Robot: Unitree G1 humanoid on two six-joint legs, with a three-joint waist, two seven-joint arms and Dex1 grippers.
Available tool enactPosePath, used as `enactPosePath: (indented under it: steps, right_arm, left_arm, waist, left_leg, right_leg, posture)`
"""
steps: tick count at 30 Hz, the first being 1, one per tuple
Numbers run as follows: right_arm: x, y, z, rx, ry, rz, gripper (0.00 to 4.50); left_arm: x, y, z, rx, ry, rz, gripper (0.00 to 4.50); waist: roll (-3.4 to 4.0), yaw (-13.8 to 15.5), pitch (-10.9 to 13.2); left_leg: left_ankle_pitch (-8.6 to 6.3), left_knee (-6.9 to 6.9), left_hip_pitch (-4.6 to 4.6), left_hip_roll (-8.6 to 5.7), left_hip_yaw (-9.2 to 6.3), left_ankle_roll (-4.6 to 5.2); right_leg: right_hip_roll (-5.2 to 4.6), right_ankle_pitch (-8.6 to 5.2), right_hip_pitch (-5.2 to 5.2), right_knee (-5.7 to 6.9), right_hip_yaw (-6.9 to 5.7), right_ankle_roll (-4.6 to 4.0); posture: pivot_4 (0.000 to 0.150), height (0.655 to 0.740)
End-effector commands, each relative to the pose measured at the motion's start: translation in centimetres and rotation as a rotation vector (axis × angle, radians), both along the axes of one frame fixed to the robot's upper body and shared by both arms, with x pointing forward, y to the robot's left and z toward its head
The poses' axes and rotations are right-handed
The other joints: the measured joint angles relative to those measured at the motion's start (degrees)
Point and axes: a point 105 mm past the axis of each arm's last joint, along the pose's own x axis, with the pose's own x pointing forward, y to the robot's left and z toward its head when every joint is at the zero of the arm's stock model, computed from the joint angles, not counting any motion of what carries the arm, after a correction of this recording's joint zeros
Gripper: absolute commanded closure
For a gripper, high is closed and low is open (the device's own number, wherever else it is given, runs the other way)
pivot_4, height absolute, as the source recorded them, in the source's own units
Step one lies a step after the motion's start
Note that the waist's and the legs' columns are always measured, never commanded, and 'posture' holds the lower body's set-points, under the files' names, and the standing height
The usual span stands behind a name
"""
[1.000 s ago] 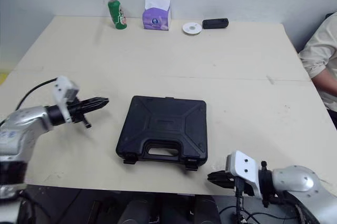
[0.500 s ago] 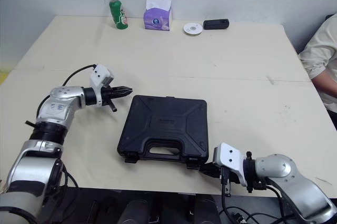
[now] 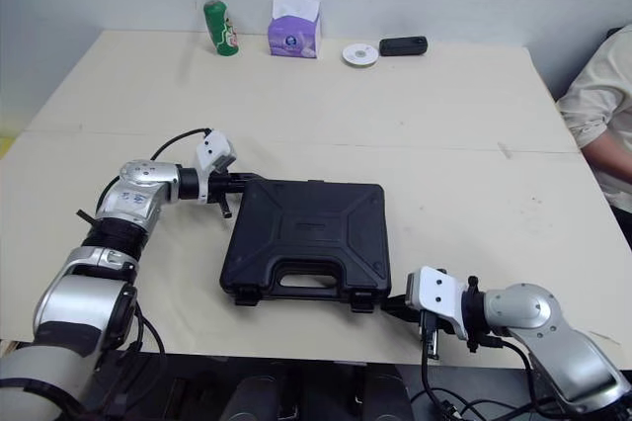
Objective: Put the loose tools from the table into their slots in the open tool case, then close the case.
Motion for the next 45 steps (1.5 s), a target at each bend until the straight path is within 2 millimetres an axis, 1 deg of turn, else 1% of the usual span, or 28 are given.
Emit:
enactPosePath:
  steps: [1,5,8,12,14,15,18,22,24,27,30,32,35,39,41,45]
  right_arm:
    - [1.6,-0.8,-0.2,-0.03,-0.055,-0.06,4.5]
    - [2.2,-0.7,0.1,-0.015,-0.048,-0.035,4.5]
    - [3.3,-0.5,0.9,-0.013,-0.071,-0.023,4.5]
    - [5.1,0.1,1.7,-0.014,-0.102,-0.02,4.5]
    - [5.7,-0.1,1.6,-0.043,-0.1,-0.022,4.5]
    - [5.8,-0.5,1.6,-0.065,-0.099,-0.023,4.5]
    - [4.9,-1.9,1.4,-0.102,-0.056,-0.027,4.5]
    - [2.1,-3.5,1.7,-0.122,0.041,-0.001,4.5]
    - [1.0,-4.0,1.8,-0.124,0.081,-0.004,4.5]
    - [-0.7,-4.0,1.9,-0.108,0.157,-0.002,4.5]
    - [-2.4,-3.2,2.0,-0.073,0.232,0.024,4.5]
    - [-2.7,-2.6,2.1,-0.054,0.244,0.027,4.5]
    - [-3.0,-1.8,1.6,-0.04,0.252,0.027,4.5]
    - [-3.1,-1.4,1.2,-0.024,0.266,0.032,4.5]
    - [-3.0,-1.1,0.9,-0.016,0.268,0.034,4.5]
    - [-2.3,-0.6,0.4,-0.007,0.239,0.029,4.5]
  left_arm:
    - [-1.4,-1.3,0.5,-0.002,-0.009,-0.132,4.41]
    - [-2.6,-0.9,0.1,0.016,-0.001,-0.179,4.41]
    - [-3.6,-0.4,-0.1,0.013,0.016,-0.196,4.41]
    - [-5.8,0.1,-0.2,0.017,0.043,-0.246,4.41]
    - [-6.5,0.8,-0.7,0.045,0.049,-0.227,4.41]
    - [-6.6,1.1,-0.7,0.05,0.041,-0.202,4.41]
    - [-6.0,1.9,-0.6,0.051,0.02,-0.132,4.41]
    - [-5.3,2.0,-0.1,0.041,-0.01,-0.082,4.41]
    - [-4.9,1.8,0.2,0.033,-0.023,-0.065,4.41]
    - [-4.2,1.5,0.6,0.01,-0.034,-0.04,4.41]
    - [-3.8,1.0,0.8,-0.002,-0.038,-0.045,4.41]
    - [-3.6,0.5,0.9,-0.001,-0.04,-0.058,4.41]
    - [-3.4,-0.8,1.1,-0.001,-0.04,-0.099,4.41]
    - [-3.6,-1.9,1.0,0.006,-0.038,-0.144,4.41]
    - [-3.9,-2.1,0.9,0.01,-0.032,-0.166,4.41]
    - [-4.1,-2.1,0.7,0.028,-0.032,-0.176,4.41]
  waist:
    - [-0.02,-0.2,0.0]
    - [-0.1,-0.5,-0.1]
    - [-0.13,-0.6,-0.1]
    - [-0.13,-1.1,-0.1]
    - [-0.1,-1.4,-0.1]
    - [-0.09,-1.3,-0.1]
    - [-0.09,-0.8,-0.1]
    - [-0.09,0.5,-0.1]
    - [-0.09,0.7,-0.1]
    - [-0.11,0.6,-0.1]
    - [-0.11,0.5,-0.1]
    - [-0.11,0.2,-0.1]
    - [-0.1,0.2,-0.1]
    - [-0.11,0.5,-0.1]
    - [-0.11,0.4,-0.1]
    - [-0.11,0.3,-0.1]
  left_leg:
    - [0.01,0.0,0.01,0.0,0.0,0.01]
    - [0.01,0.02,0.05,0.0,-0.02,0.01]
    - [0.01,0.03,0.05,-0.01,-0.04,0.02]
    - [0.01,0.03,0.01,-0.03,-0.06,0.03]
    - [0.01,0.02,0.01,0.02,-0.03,0.03]
    - [0.01,0.02,0.02,0.01,-0.03,0.02]
    - [0.02,0.03,0.03,0.01,-0.08,0.0]
    - [-0.04,0.03,-0.02,-0.03,-0.14,0.12]
    - [-0.09,0.03,-0.05,-0.05,-0.14,0.18]
    - [-0.11,0.04,-0.06,-0.1,-0.13,0.21]
    - [-0.09,0.04,-0.05,-0.1,-0.14,0.21]
    - [-0.09,0.03,-0.02,-0.07,-0.1,0.19]
    - [-0.06,0.04,0.01,-0.06,-0.09,0.15]
    - [-0.07,0.03,-0.02,-0.08,-0.09,0.17]
    - [-0.07,0.03,-0.03,-0.08,-0.09,0.17]
    - [-0.04,0.03,-0.01,-0.06,-0.08,0.11]
  right_leg:
    - [-0.01,0.0,0.01,0.01,0.01,0.0]
    - [-0.05,0.0,0.06,0.01,0.05,0.0]
    - [-0.08,0.0,0.08,0.02,0.05,0.01]
    - [-0.1,0.0,0.03,0.02,0.05,0.01]
    - [-0.06,0.0,0.01,0.02,0.05,0.0]
    - [-0.07,0.0,0.01,0.04,0.06,0.0]
    - [-0.09,-0.01,0.04,0.06,0.03,-0.02]
    - [-0.16,-0.01,0.05,0.01,0.0,-0.01]
    - [-0.16,0.0,0.07,-0.05,-0.03,0.01]
    - [-0.2,0.05,0.1,-0.1,-0.02,0.08]
    - [-0.2,0.06,0.1,-0.09,-0.01,0.11]
    - [-0.16,0.06,0.09,-0.08,0.03,0.11]
    - [-0.15,0.06,0.09,-0.06,0.04,0.1]
    - [-0.16,0.06,0.09,-0.08,0.03,0.11]
    - [-0.15,0.06,0.08,-0.09,0.03,0.1]
    - [-0.12,0.06,0.07,-0.06,0.04,0.1]
  posture:
    - [0.15,0.7316]
    - [0.15,0.7316]
    - [0.15,0.7316]
    - [0.15,0.7316]
    - [0.15,0.7316]
    - [0.15,0.7316]
    - [0.15,0.7316]
    - [0.15,0.7316]
    - [0.15,0.7316]
    - [0.15,0.7316]
    - [0.15,0.7316]
    - [0.15,0.7316]
    - [0.15,0.7316]
    - [0.15,0.7316]
    - [0.15,0.7316]
    - [0.15,0.7316]
